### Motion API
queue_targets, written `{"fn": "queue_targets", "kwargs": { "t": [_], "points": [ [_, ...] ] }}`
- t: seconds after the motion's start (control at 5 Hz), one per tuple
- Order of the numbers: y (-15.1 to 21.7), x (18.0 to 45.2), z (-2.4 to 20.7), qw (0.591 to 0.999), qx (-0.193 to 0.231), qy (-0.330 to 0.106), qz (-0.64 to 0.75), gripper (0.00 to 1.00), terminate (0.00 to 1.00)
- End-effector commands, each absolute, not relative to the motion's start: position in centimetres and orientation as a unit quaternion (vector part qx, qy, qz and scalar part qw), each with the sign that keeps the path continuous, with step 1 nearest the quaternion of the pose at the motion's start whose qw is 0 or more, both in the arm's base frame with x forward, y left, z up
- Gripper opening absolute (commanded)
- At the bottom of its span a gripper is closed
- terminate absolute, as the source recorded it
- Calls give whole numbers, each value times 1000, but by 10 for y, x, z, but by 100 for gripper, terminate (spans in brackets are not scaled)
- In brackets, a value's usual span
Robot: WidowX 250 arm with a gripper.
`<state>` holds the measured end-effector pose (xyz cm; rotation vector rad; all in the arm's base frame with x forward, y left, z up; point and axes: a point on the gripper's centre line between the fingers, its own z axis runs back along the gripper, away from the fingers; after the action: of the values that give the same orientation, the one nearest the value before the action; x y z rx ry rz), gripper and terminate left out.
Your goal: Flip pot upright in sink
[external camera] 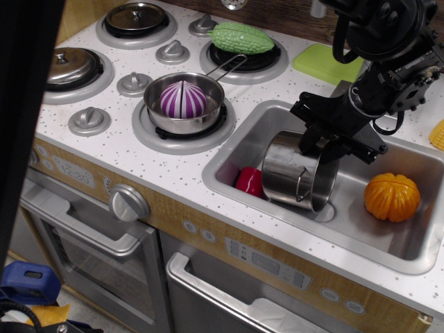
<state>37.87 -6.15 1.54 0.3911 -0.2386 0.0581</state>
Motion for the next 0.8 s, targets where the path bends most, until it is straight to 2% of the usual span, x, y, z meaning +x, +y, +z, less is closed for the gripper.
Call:
{"fn": "queue_targets", "kwargs": {
  "t": [0.0,0.2,0.4,0.6],
  "points": [
    [-48,387,33,967,210,-141,2,0,0],
    [-28,398,32,962,222,-152,-41,0,0],
    [-23,405,42,972,189,-131,-50,0,0],
    [-27,402,47,986,123,-111,-27,0,0]
  ]
}}
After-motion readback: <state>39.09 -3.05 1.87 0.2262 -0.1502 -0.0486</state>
